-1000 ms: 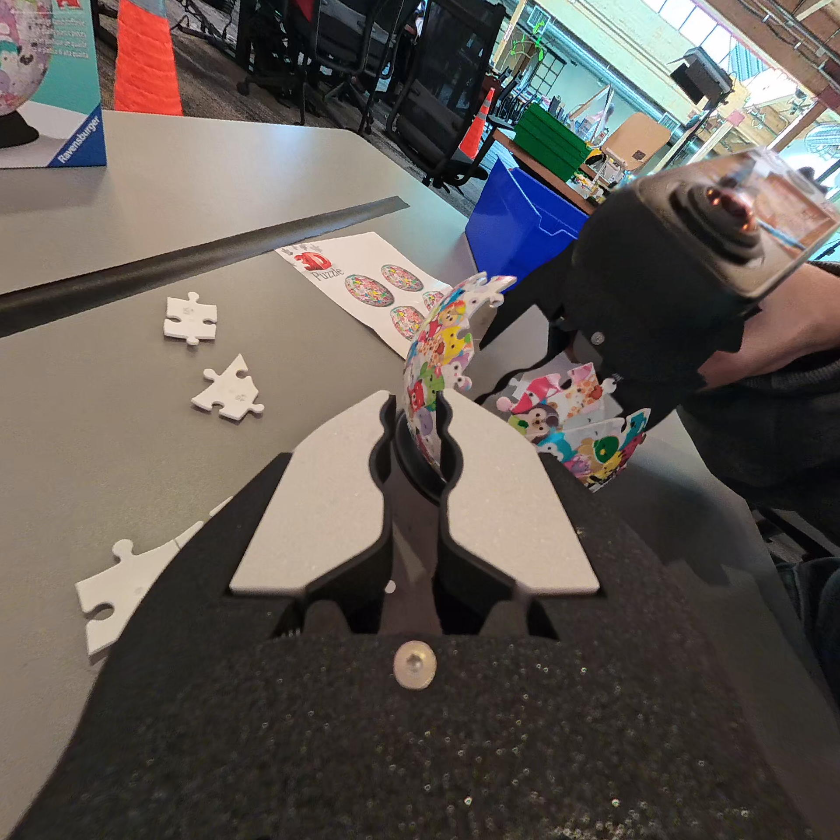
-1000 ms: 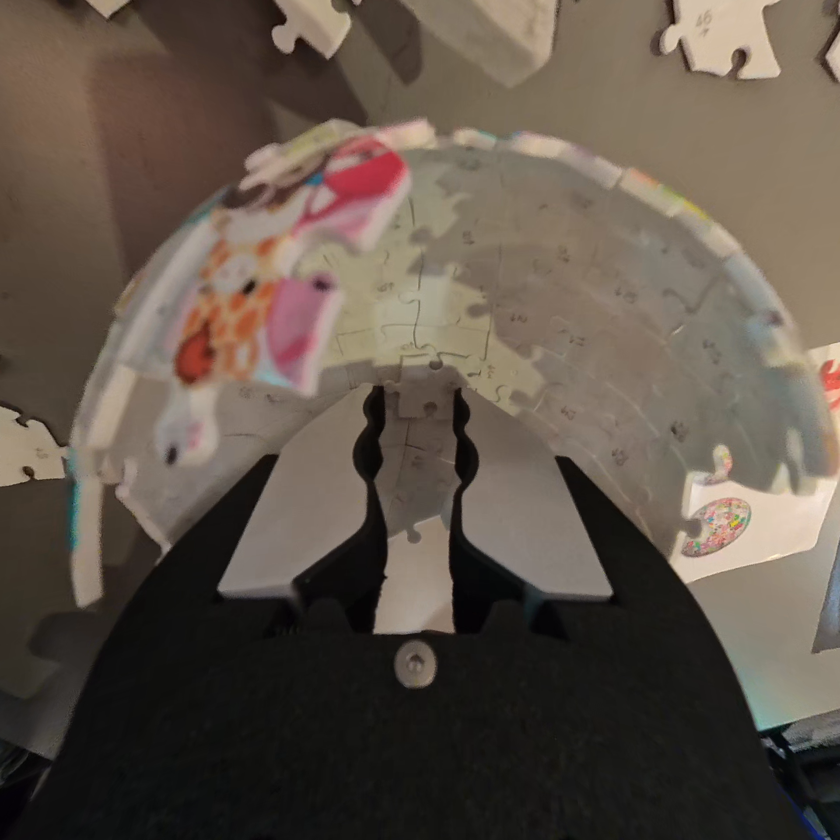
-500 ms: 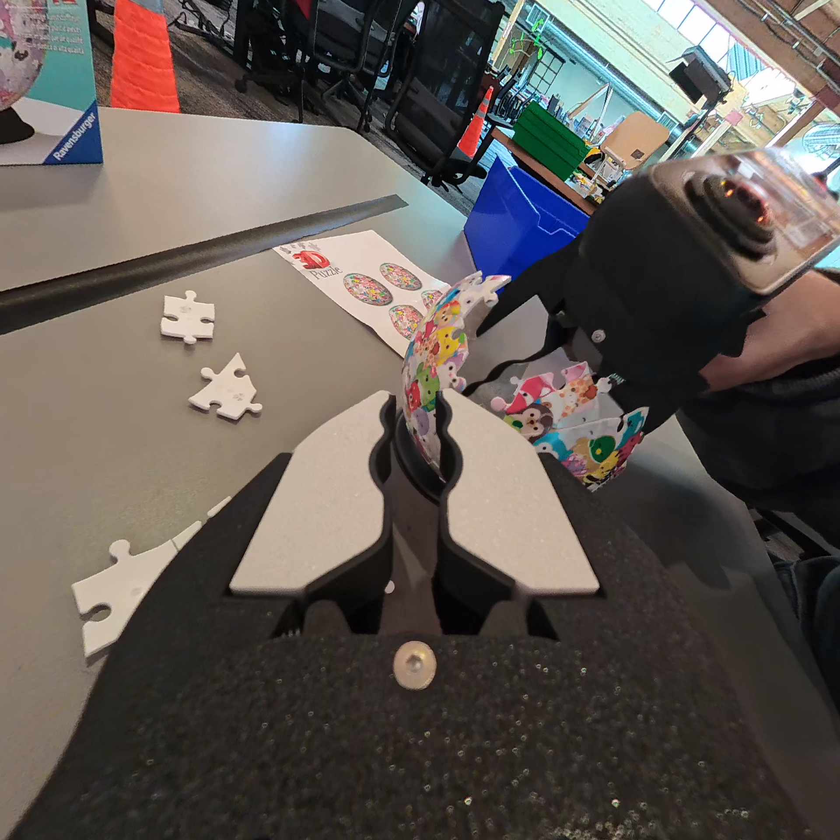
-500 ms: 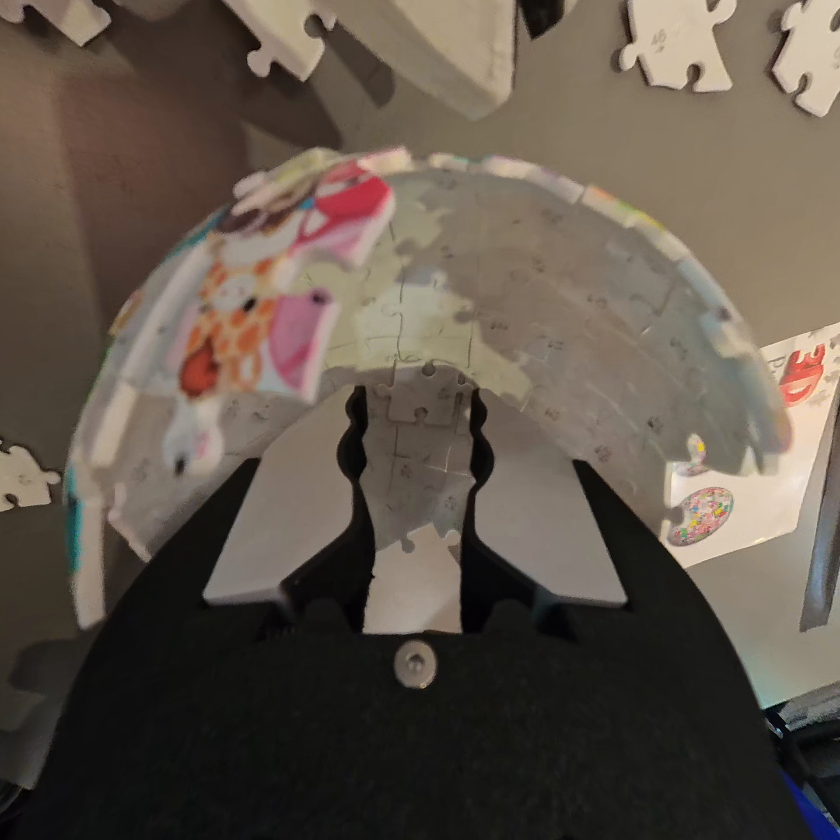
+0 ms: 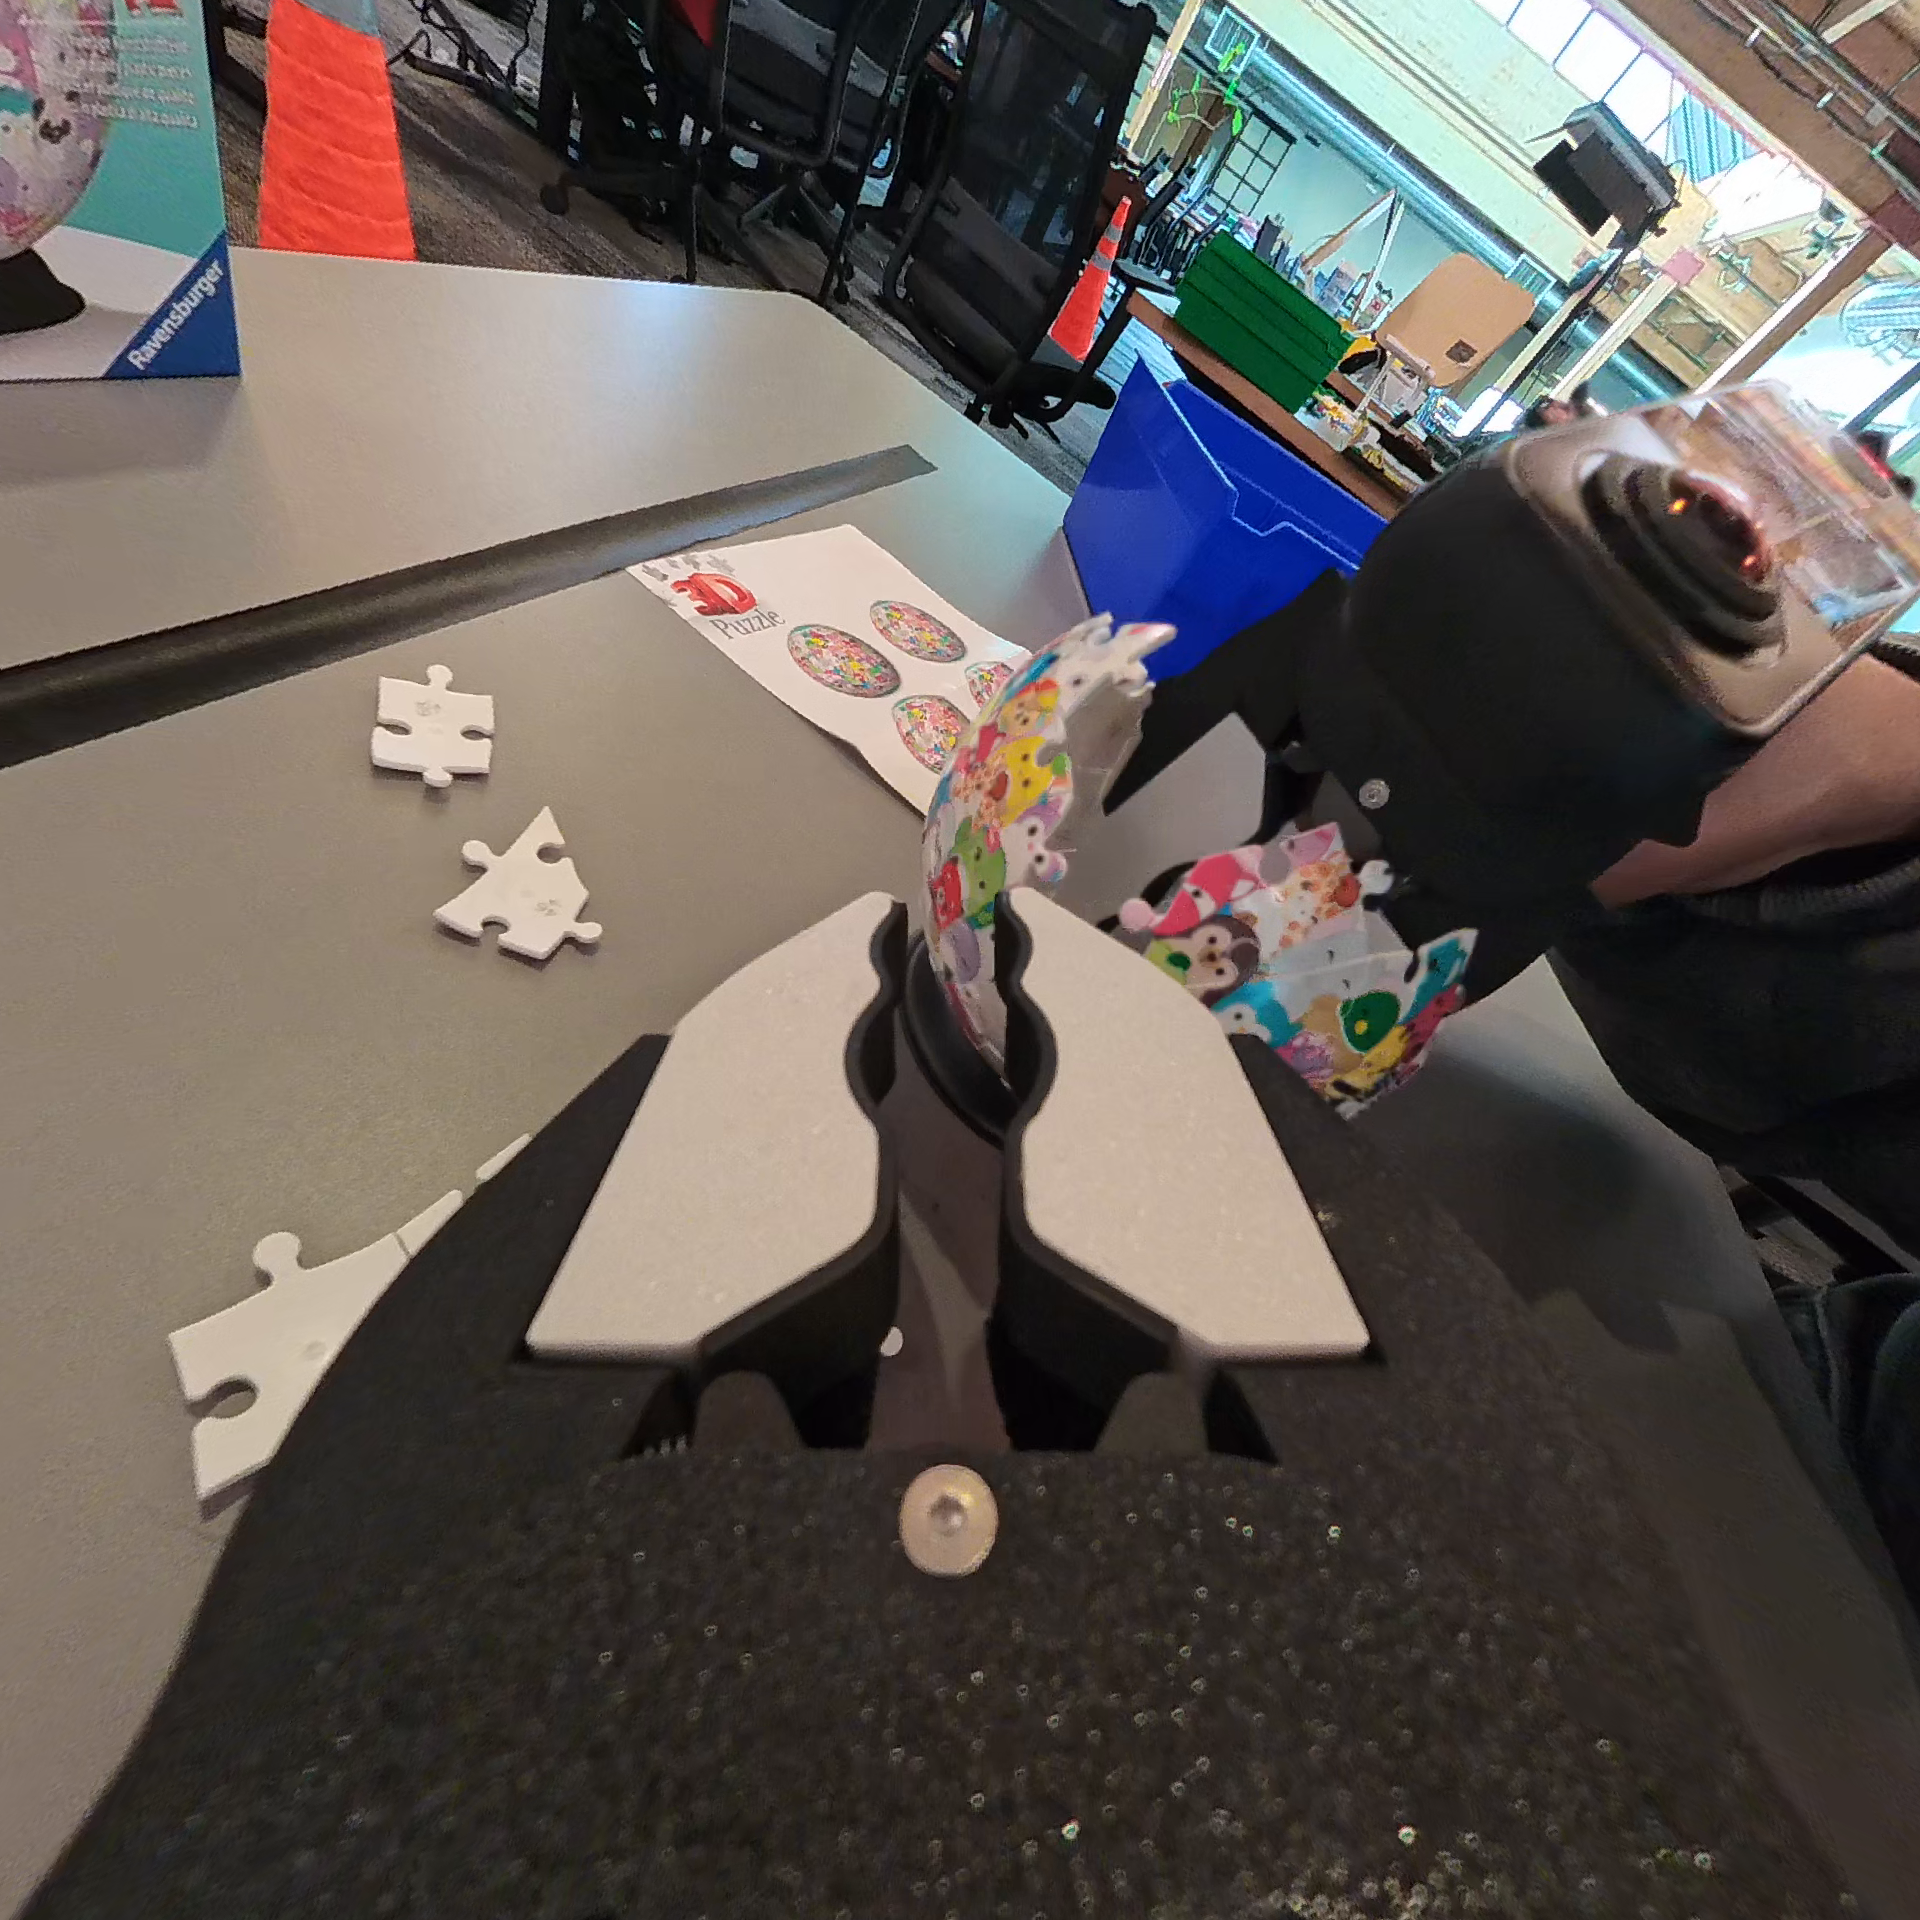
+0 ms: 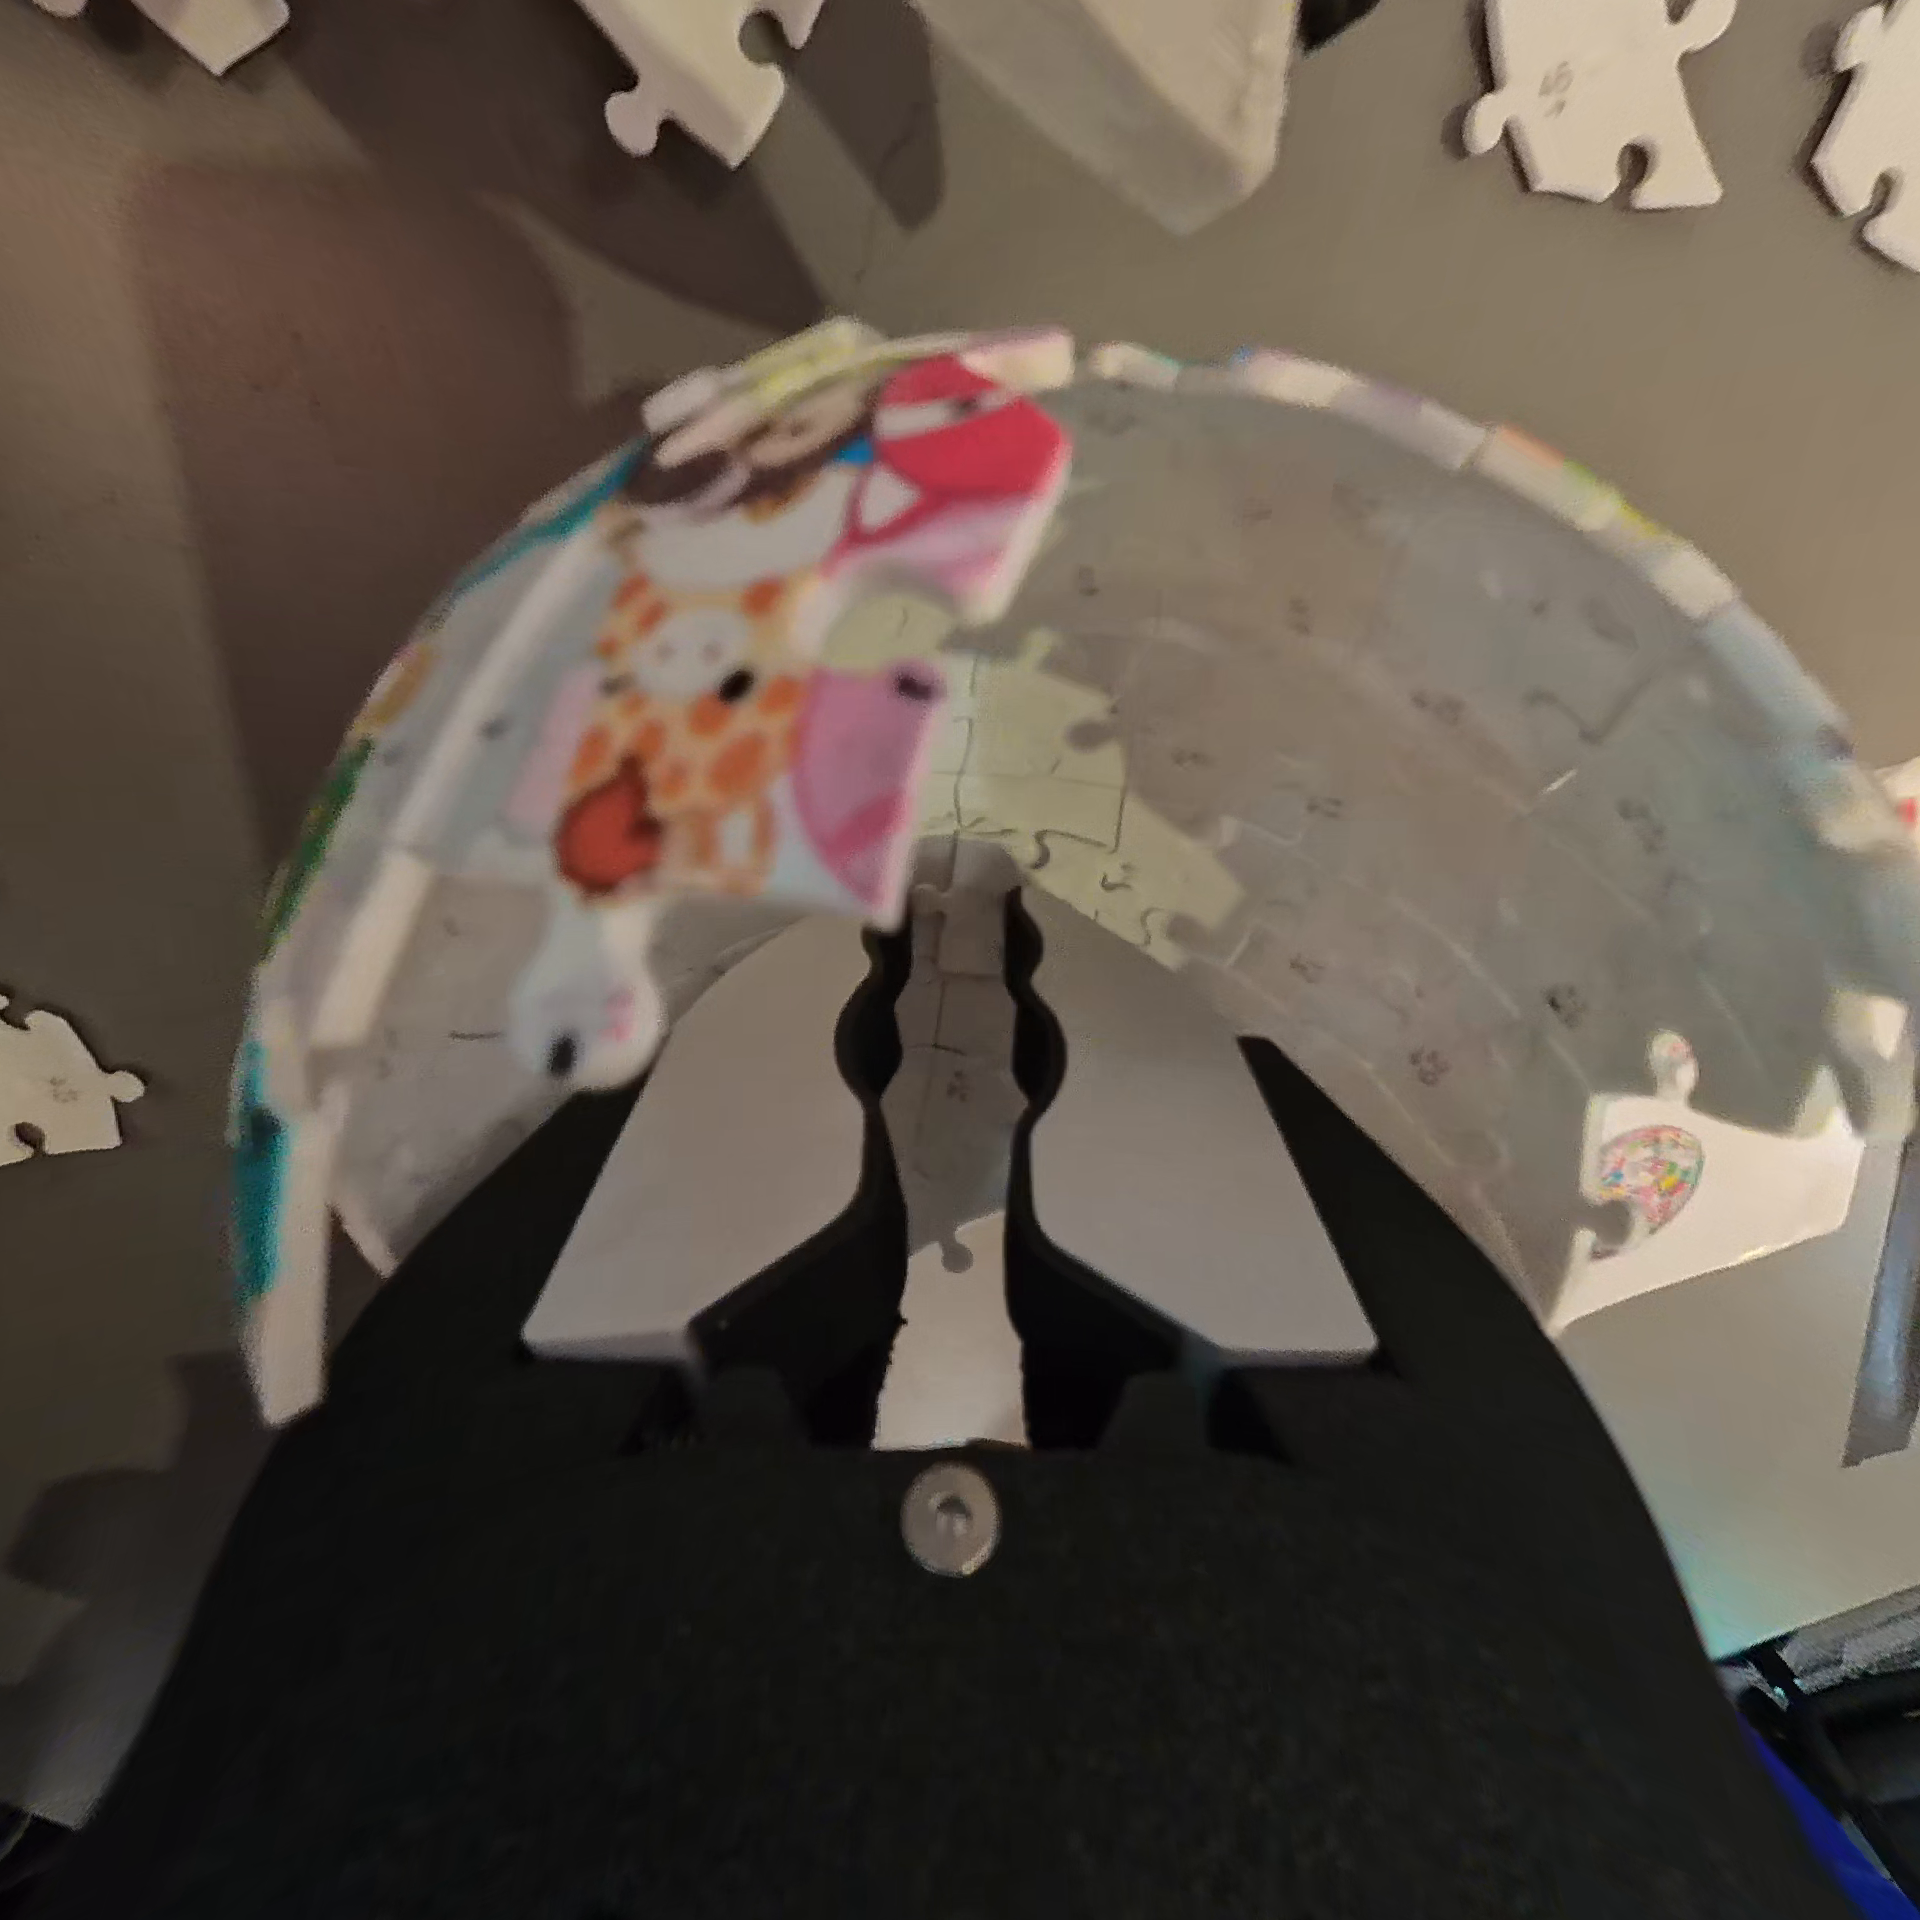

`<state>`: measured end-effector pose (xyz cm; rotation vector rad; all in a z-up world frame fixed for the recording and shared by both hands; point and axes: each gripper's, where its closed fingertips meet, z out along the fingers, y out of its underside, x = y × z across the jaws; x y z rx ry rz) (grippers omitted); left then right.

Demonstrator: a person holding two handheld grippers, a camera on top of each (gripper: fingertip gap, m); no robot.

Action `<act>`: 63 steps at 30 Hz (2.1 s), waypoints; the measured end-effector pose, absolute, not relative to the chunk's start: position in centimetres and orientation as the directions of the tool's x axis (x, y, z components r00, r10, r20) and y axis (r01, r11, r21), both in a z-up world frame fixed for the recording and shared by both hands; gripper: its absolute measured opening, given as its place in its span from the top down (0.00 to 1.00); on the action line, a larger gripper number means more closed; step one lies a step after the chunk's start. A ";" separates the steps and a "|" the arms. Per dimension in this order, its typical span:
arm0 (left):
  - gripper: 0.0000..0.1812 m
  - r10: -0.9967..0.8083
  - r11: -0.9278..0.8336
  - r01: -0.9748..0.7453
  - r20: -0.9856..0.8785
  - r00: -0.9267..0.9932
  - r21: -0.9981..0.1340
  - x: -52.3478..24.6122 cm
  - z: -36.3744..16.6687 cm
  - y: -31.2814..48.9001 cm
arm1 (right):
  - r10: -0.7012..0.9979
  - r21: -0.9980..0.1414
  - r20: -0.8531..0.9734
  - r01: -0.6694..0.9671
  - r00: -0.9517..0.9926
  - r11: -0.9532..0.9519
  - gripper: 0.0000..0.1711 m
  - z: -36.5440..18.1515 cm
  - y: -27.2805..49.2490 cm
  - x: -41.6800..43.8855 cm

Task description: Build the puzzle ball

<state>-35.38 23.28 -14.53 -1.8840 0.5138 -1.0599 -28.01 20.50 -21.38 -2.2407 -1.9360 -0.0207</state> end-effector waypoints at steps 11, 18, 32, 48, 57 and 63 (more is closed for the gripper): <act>0.92 -0.694 -0.523 0.062 0.467 0.547 -0.850 -35.3 -14.6 23.3 | 0.965 -0.114 0.139 0.971 0.224 -0.209 0.79 -21.1 20.9 -27.5; 0.92 -0.694 -0.522 0.062 0.467 0.548 -0.850 -35.3 -14.6 23.3 | 0.955 -0.128 0.140 0.961 0.262 -0.245 0.80 -21.2 21.1 -27.4; 0.92 -0.694 -0.521 0.064 0.466 0.549 -0.851 -35.4 -14.6 23.2 | 0.951 -0.122 0.170 0.963 0.257 -0.238 0.82 -21.2 21.2 -27.3; 0.92 -0.695 -0.524 0.060 0.467 0.547 -0.850 -35.3 -14.6 23.2 | 0.959 -0.137 0.163 0.968 0.232 -0.211 0.79 -21.0 21.3 -27.7; 0.92 -0.696 -0.527 0.057 0.469 0.544 -0.848 -35.2 -14.7 23.2 | 0.959 -0.158 0.151 0.963 0.242 -0.218 0.78 -21.2 21.2 -27.8; 0.92 -0.696 -0.526 0.058 0.469 0.544 -0.848 -35.2 -14.7 23.2 | 0.963 -0.159 0.117 0.962 0.241 -0.222 0.93 -21.5 20.7 -28.0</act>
